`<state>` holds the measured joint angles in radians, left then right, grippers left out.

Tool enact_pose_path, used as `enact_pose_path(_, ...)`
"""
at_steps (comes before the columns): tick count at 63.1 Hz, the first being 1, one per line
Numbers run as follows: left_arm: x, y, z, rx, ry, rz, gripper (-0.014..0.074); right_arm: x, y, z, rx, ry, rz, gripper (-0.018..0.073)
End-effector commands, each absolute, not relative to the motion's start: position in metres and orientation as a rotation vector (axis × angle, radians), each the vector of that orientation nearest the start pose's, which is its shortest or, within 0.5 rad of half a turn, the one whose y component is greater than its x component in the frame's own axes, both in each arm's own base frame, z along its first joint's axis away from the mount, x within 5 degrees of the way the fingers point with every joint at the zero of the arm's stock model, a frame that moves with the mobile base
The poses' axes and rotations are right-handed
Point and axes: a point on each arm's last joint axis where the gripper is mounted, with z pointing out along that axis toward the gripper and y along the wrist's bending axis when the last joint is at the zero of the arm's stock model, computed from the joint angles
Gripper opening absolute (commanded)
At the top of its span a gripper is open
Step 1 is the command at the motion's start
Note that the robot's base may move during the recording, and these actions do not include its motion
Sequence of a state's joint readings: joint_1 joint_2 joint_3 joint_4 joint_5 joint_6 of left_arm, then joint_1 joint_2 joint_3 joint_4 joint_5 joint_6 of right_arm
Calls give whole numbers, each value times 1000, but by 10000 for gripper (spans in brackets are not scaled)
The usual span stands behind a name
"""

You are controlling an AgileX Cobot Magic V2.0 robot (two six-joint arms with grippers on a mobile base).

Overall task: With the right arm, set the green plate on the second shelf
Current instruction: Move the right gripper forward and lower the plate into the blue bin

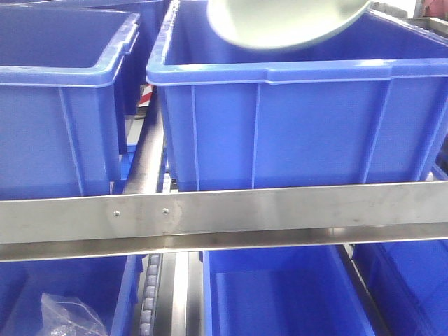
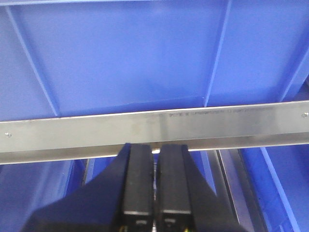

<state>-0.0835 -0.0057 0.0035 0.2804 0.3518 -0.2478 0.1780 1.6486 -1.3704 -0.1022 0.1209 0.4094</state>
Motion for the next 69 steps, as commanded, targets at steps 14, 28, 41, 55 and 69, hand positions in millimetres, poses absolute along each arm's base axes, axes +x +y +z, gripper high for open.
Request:
enact_pose_path(14, 54, 3, 174, 42, 1782, 23, 125, 395, 82, 374, 85, 1726, 376, 432)
enact_pose_path(28, 54, 3, 174, 42, 1782, 23, 125, 394, 82, 376, 84, 1721, 376, 431)
enact_pose_path(41, 54, 3, 174, 42, 1782, 23, 125, 374, 77, 391, 90, 1742, 365, 160)
enact_pose_path(55, 54, 3, 174, 42, 1782, 23, 125, 314, 65, 407, -10, 1655, 298, 51)
enact_pose_path(69, 54, 3, 174, 42, 1782, 23, 125, 236, 52, 398, -108, 1547, 259, 51)
